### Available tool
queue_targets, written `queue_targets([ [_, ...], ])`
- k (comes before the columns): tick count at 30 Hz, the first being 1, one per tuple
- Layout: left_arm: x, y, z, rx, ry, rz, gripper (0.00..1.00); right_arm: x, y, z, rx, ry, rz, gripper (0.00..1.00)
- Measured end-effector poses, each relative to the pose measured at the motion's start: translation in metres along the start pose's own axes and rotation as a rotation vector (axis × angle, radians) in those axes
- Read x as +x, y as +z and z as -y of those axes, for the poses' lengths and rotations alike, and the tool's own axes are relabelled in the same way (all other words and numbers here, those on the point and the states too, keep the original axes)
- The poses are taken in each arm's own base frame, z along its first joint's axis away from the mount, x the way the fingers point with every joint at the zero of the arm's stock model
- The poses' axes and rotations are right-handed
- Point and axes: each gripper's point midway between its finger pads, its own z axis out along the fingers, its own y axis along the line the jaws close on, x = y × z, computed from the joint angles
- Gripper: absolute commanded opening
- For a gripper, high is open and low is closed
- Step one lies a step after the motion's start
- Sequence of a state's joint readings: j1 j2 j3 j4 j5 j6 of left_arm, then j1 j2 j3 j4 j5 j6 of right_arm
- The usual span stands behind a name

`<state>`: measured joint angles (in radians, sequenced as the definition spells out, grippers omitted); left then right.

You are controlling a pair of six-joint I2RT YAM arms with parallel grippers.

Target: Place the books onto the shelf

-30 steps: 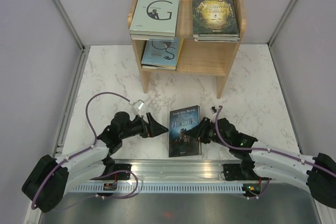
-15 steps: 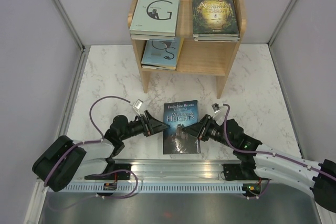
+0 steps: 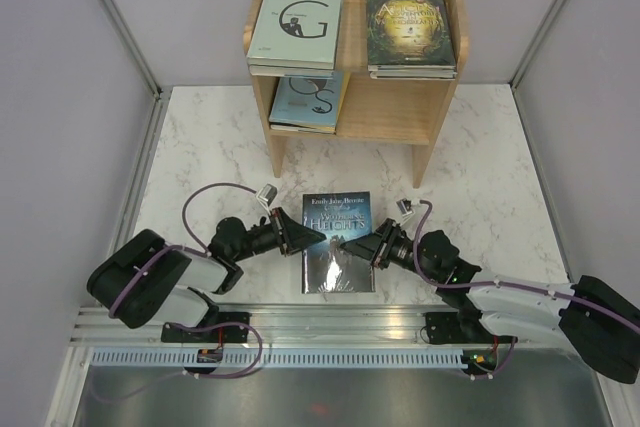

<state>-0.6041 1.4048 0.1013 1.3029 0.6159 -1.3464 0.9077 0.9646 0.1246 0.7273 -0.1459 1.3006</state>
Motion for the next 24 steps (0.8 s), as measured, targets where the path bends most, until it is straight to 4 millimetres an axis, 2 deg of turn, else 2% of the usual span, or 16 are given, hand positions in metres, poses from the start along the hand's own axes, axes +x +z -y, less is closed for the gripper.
queue_targets([
  [1, -0.002, 0.0, 0.003, 0.011, -0.008, 0.006, 0.02, -0.001, 0.001, -0.002, -0.013, 0.006, 0.005, 0.0],
  [2, -0.003, 0.0, 0.006, 0.022, -0.005, 0.011, 0.02, -0.002, 0.001, -0.005, -0.025, 0.012, 0.007, 0.05],
  [3, -0.004, 0.0, 0.008, 0.029, -0.002, 0.016, 0.02, -0.002, 0.001, -0.006, -0.032, 0.012, 0.01, 0.17],
  [4, -0.004, -0.001, 0.009, 0.033, -0.001, 0.018, 0.02, -0.003, 0.002, -0.007, -0.036, 0.011, 0.011, 0.54],
  [5, -0.005, -0.001, 0.01, 0.035, -0.001, 0.021, 0.02, -0.003, 0.001, -0.007, -0.037, 0.008, 0.011, 0.7],
  [7, -0.003, -0.002, 0.009, 0.03, 0.0, 0.022, 0.02, -0.001, 0.0, -0.012, -0.051, 0.008, 0.005, 0.92],
  [9, -0.002, -0.004, 0.006, 0.013, -0.011, 0.026, 0.02, -0.001, -0.004, -0.019, -0.074, -0.001, 0.005, 0.95],
  [12, -0.005, -0.006, 0.016, 0.035, 0.023, 0.048, 0.02, -0.001, -0.013, -0.029, -0.114, -0.006, 0.015, 0.95],
  [16, -0.013, -0.009, 0.03, 0.044, 0.088, 0.096, 0.02, -0.005, -0.027, -0.04, -0.168, -0.009, 0.044, 0.87],
  [24, -0.021, -0.009, 0.043, 0.007, 0.149, 0.119, 0.02, -0.01, -0.042, -0.038, -0.169, -0.007, 0.087, 0.67],
])
